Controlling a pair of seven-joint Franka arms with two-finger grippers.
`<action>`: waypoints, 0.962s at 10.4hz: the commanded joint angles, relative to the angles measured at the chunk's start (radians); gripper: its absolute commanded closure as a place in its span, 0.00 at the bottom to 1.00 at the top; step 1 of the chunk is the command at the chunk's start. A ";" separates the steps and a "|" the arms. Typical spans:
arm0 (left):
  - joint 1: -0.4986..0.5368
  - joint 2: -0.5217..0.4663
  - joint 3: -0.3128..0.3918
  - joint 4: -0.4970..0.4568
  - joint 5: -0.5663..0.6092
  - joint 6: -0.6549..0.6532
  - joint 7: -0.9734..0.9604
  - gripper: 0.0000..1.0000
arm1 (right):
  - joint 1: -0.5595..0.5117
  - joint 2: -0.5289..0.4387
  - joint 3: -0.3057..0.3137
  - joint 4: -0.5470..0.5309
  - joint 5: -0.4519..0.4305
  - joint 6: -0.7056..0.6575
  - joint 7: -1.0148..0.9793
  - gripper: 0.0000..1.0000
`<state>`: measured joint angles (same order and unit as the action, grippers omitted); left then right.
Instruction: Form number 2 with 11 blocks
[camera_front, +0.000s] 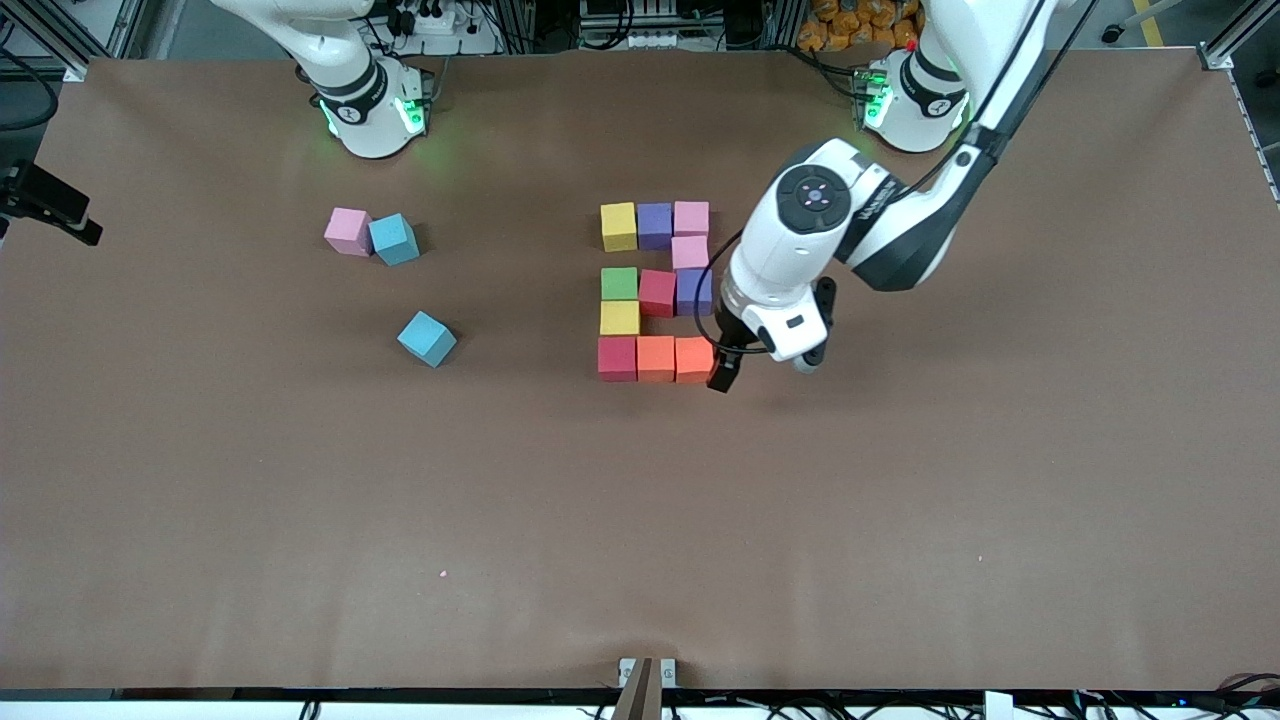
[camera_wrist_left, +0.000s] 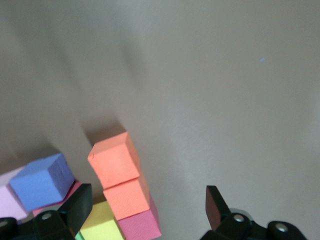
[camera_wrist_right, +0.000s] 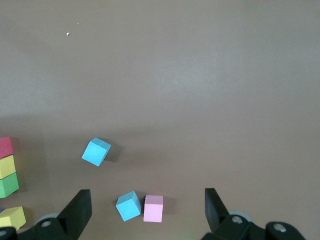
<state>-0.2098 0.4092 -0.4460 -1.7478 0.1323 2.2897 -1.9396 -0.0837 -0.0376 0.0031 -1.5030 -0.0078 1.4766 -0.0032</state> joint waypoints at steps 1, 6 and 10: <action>0.033 -0.053 0.004 -0.002 0.013 -0.029 0.100 0.00 | -0.016 0.004 0.012 0.017 -0.001 -0.013 0.014 0.00; 0.147 -0.084 0.004 0.140 0.010 -0.247 0.465 0.00 | -0.025 0.002 0.009 0.024 -0.004 -0.013 0.009 0.00; 0.249 -0.102 0.001 0.172 0.007 -0.355 0.762 0.00 | -0.030 0.007 0.017 0.026 0.002 -0.010 0.014 0.00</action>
<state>0.0093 0.3280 -0.4379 -1.5803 0.1325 1.9744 -1.2577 -0.1012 -0.0375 0.0040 -1.4965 -0.0078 1.4772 -0.0032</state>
